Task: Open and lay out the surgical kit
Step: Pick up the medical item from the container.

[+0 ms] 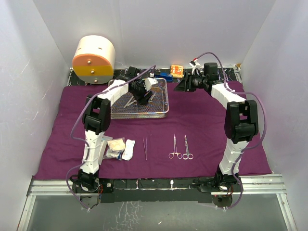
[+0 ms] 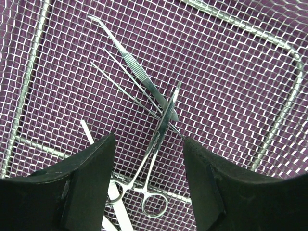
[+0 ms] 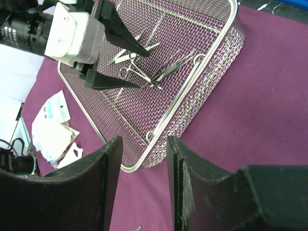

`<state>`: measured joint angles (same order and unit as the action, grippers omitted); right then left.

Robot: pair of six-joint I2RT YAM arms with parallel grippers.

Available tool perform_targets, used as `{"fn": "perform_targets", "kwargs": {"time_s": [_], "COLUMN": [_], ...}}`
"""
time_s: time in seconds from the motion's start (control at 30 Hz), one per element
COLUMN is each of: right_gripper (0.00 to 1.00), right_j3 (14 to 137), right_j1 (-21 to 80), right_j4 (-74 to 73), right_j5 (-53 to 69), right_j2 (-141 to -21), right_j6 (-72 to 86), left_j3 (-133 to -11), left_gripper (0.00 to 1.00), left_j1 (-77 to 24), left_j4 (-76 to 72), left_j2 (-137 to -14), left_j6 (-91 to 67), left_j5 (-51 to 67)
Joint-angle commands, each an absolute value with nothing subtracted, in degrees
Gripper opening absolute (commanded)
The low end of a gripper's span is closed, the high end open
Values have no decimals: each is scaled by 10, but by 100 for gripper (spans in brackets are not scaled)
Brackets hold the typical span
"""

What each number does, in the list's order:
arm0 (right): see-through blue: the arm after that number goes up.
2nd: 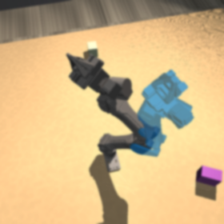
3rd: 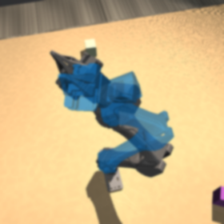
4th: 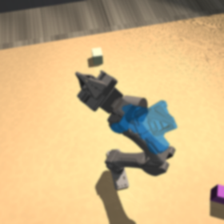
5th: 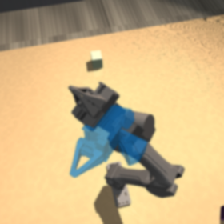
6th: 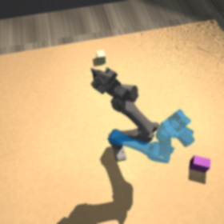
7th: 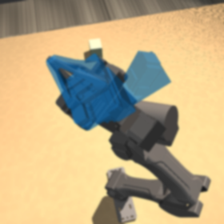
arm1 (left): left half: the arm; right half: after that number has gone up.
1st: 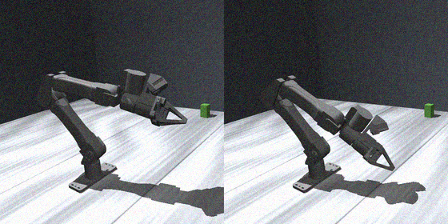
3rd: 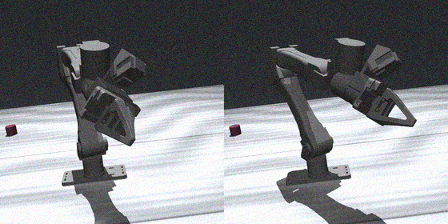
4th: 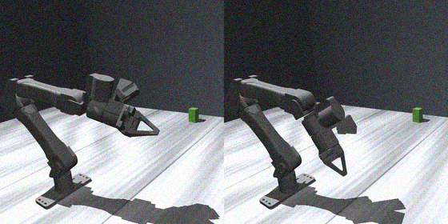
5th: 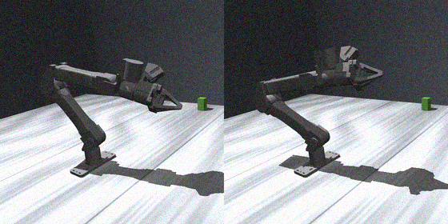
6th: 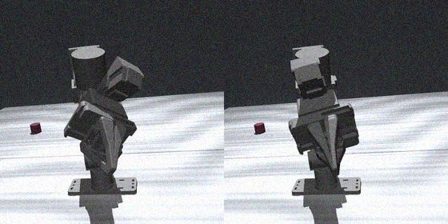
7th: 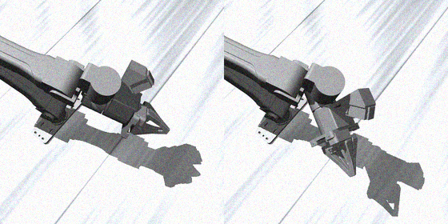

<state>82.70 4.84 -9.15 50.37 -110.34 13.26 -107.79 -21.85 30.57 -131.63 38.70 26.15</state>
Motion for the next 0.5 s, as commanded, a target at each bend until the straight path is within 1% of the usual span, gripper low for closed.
{"fn": "perform_targets", "kwargs": {"time_s": [0.0,0.2,0.3,0.47], "right_gripper": [39,39,39,38], "right_j3": [819,805,800,798], "right_j1": [46,45,43,41], "right_j4": [-74,-73,-70,-70], "right_j5": [524,528,529,530], "right_j2": [-1075,-1072,-1071,-1071], "right_j6": [120,119,119,119], "left_j3": [-1111,-1145,-1141,-1144], "left_gripper": [55,48,46,38], "left_j1": [-214,-212,-212,-212], "left_j4": [327,354,360,368], "left_j2": [-1325,-1349,-1354,-1365], "left_j6": [409,420,426,433], "left_j5": [278,280,283,285]}}
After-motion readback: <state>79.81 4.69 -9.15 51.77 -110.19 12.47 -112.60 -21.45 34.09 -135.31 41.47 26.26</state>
